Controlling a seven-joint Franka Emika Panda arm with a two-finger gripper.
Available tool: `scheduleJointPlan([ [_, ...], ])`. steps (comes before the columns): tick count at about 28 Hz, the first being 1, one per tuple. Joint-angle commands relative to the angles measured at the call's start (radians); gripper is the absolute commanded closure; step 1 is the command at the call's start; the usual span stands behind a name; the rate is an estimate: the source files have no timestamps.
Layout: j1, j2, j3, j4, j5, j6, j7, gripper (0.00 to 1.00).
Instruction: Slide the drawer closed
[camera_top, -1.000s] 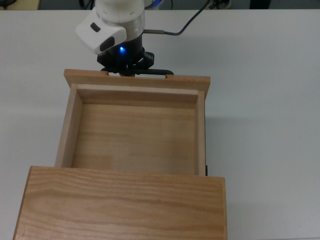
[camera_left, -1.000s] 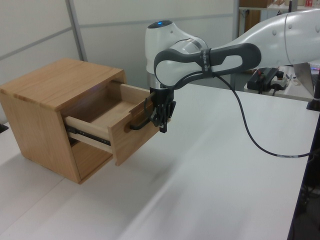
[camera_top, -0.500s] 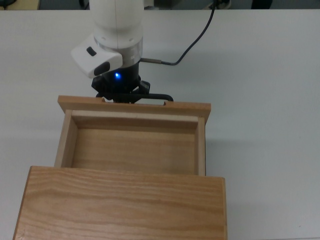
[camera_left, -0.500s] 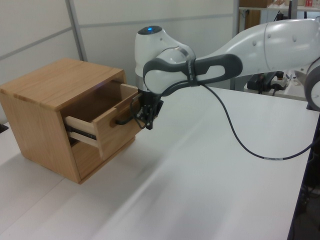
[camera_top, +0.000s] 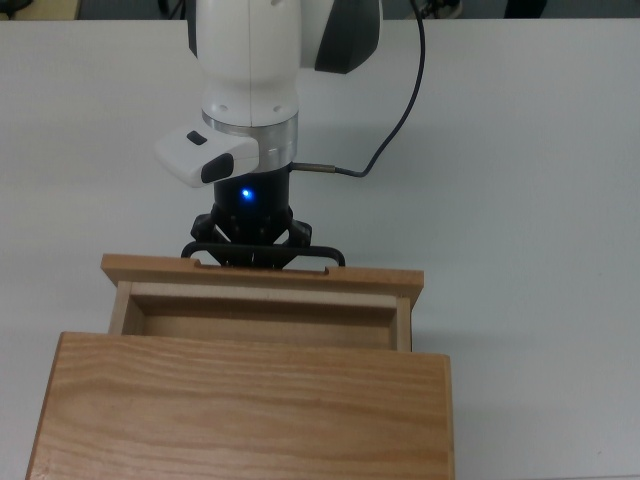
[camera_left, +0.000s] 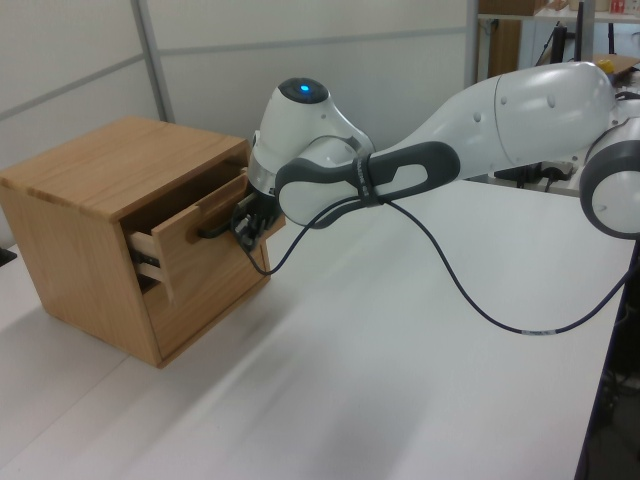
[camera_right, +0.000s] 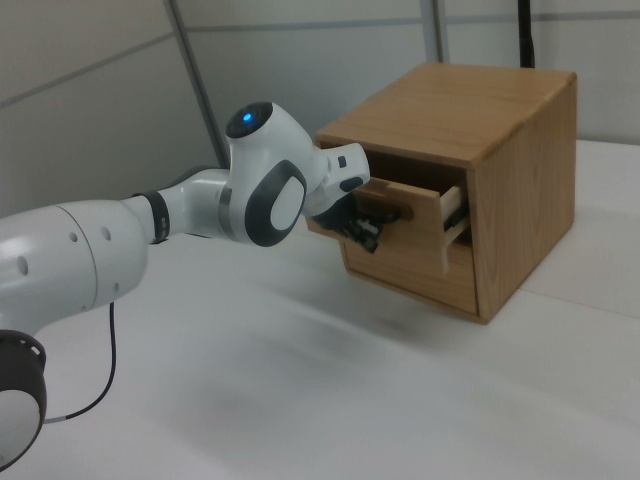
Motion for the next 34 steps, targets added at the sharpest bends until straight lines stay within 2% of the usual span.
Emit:
scheduleJointPlan([
  [1, 0.008, 0.035, -0.002, 0.03, -0.022, 0.138, 0.028, 1.0],
  [14, 0.008, 0.133, -0.004, 0.03, -0.024, 0.457, 0.027, 1.0],
  [23, 0.006, 0.14, -0.004, 0.029, -0.021, 0.479, 0.027, 1.0],
  [28, 0.006, 0.118, -0.005, 0.022, -0.016, 0.468, 0.025, 1.0],
  [33, 0.006, 0.025, -0.005, -0.062, -0.018, 0.313, 0.025, 1.0],
  [34, 0.006, -0.007, -0.005, -0.085, -0.018, 0.242, 0.025, 1.0],
])
